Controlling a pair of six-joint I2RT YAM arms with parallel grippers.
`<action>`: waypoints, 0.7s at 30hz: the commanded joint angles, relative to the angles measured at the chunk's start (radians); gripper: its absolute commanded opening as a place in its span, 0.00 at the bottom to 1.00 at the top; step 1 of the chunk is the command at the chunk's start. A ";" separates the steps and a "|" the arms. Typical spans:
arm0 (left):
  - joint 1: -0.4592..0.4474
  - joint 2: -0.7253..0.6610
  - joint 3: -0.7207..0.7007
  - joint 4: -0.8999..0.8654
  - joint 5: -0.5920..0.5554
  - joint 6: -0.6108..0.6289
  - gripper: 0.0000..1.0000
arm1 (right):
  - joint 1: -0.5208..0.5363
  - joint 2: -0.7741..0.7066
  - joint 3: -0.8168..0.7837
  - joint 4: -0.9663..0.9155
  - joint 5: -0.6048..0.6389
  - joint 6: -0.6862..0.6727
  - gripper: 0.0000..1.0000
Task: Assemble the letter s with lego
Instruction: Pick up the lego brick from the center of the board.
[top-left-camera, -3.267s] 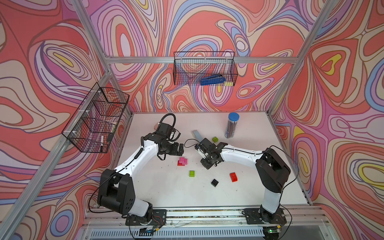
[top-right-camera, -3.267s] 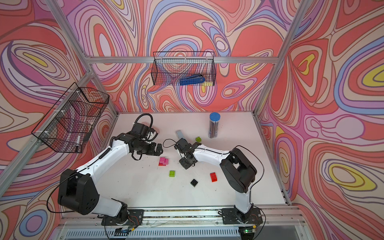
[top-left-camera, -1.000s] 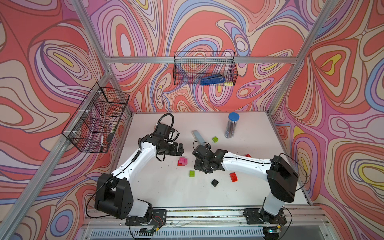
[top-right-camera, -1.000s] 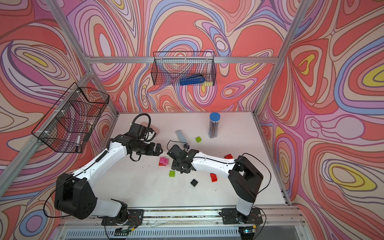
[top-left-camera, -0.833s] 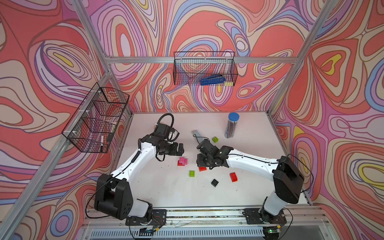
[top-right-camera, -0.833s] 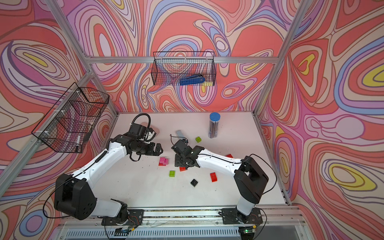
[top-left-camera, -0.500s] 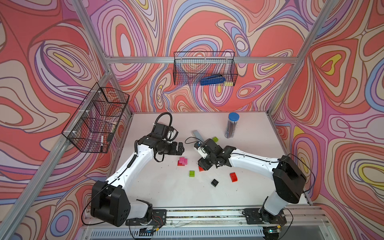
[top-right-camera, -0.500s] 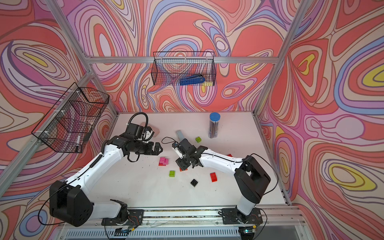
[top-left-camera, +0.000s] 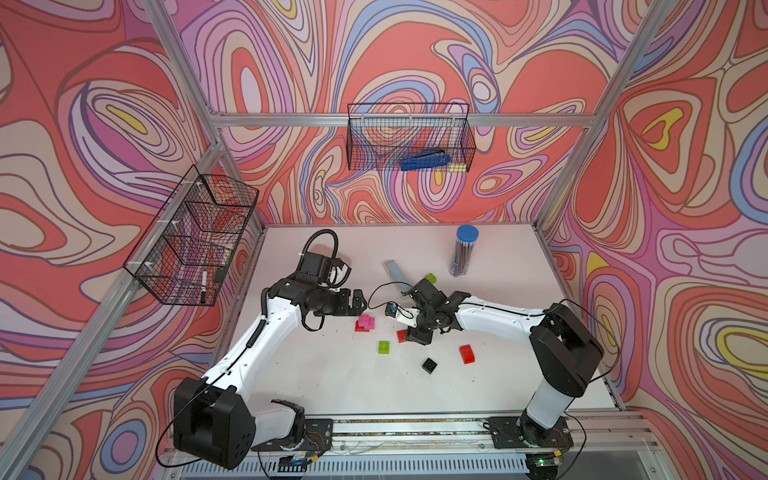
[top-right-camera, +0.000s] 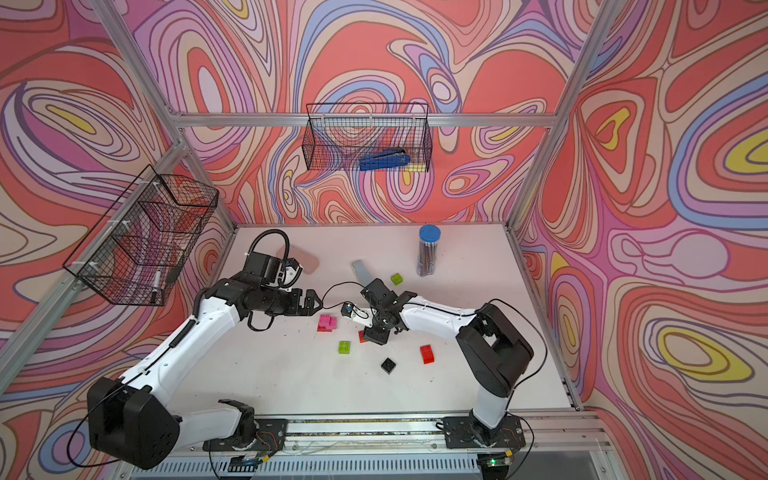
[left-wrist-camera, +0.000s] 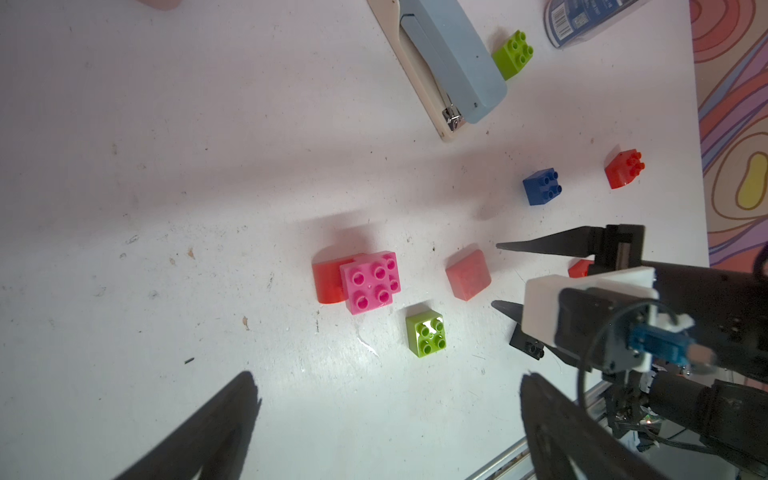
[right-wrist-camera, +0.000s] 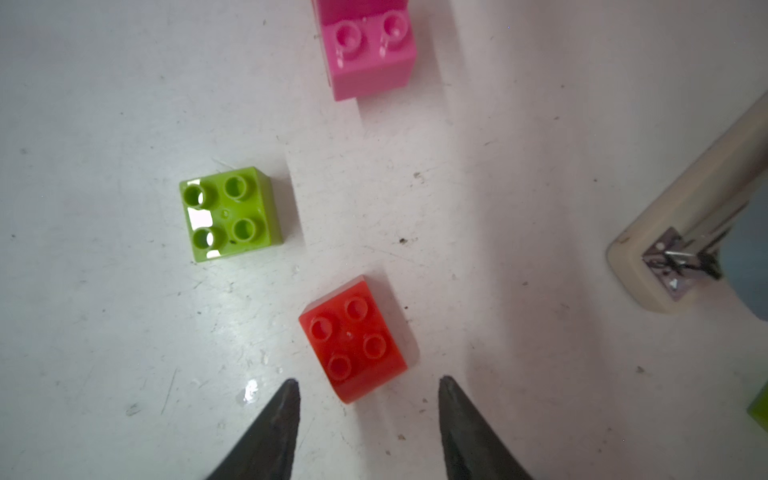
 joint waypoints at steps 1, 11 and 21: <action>0.024 -0.030 -0.024 -0.022 0.064 -0.023 1.00 | -0.001 0.052 0.030 0.001 -0.020 -0.081 0.55; 0.035 -0.034 -0.041 -0.017 0.072 -0.020 1.00 | 0.000 0.111 0.070 0.012 -0.043 -0.099 0.54; 0.036 -0.026 -0.038 -0.014 0.073 -0.017 1.00 | 0.000 0.144 0.118 -0.046 -0.083 -0.094 0.30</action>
